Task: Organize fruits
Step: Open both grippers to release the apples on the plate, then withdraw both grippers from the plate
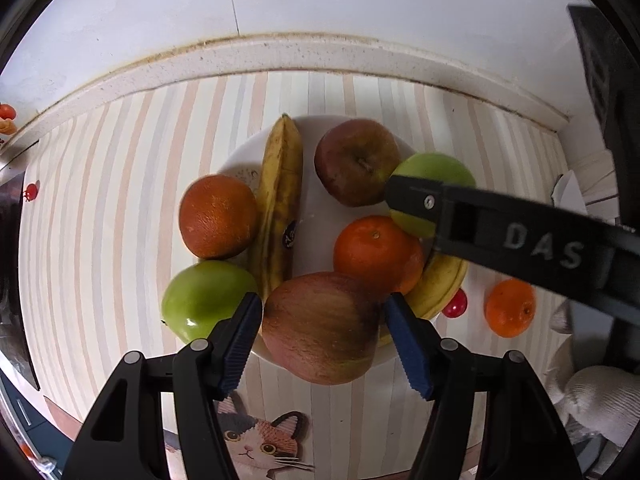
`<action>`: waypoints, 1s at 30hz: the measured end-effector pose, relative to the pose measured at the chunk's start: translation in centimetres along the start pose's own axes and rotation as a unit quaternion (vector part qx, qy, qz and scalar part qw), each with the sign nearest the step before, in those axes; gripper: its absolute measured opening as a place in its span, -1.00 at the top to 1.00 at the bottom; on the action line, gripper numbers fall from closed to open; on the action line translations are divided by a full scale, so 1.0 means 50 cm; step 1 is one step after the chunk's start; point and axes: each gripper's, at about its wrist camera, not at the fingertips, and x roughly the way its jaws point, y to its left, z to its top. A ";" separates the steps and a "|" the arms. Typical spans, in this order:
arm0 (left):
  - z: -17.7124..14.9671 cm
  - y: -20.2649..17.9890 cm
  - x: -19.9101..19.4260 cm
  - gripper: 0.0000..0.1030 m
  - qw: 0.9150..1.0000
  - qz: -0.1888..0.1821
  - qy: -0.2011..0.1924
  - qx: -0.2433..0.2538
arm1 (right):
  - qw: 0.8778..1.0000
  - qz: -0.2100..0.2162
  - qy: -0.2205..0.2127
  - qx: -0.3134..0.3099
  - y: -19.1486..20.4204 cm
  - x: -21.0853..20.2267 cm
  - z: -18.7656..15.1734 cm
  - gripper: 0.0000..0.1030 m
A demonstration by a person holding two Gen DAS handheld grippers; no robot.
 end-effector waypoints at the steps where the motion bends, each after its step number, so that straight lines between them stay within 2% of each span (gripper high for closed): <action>1: 0.001 0.000 -0.009 -0.21 1.000 0.000 -0.006 0.000 | 1.000 0.001 0.002 0.003 0.000 0.000 0.000 -0.30; 6: 0.006 0.010 -0.049 -0.21 1.000 0.000 -0.027 -0.003 | 1.000 0.001 -0.002 0.007 -0.001 -0.017 -0.006 -0.53; 11: 0.006 0.043 -0.078 -0.23 0.999 0.000 -0.043 -0.025 | 1.000 -0.001 -0.010 0.009 -0.004 -0.049 -0.019 -0.57; 13: 0.004 0.063 -0.087 -0.29 0.998 -0.001 -0.045 -0.038 | 1.000 -0.009 -0.015 0.007 -0.007 -0.064 -0.026 -0.74; 15: -0.005 0.082 -0.095 -0.58 0.998 0.005 -0.047 -0.048 | 0.999 -0.029 -0.025 -0.004 -0.004 -0.083 -0.038 -0.82; 17: -0.013 0.098 -0.098 -0.70 0.997 0.018 -0.049 -0.054 | 0.997 -0.063 -0.035 -0.017 0.003 -0.102 -0.055 -0.83; 22: -0.038 0.115 -0.101 -0.76 0.996 0.044 -0.053 -0.050 | 0.991 -0.107 -0.061 -0.043 0.030 -0.140 -0.113 -0.86; 30: -0.081 0.099 -0.135 -0.76 0.995 0.047 -0.076 -0.045 | 0.988 -0.114 -0.095 -0.040 0.057 -0.203 -0.189 -0.86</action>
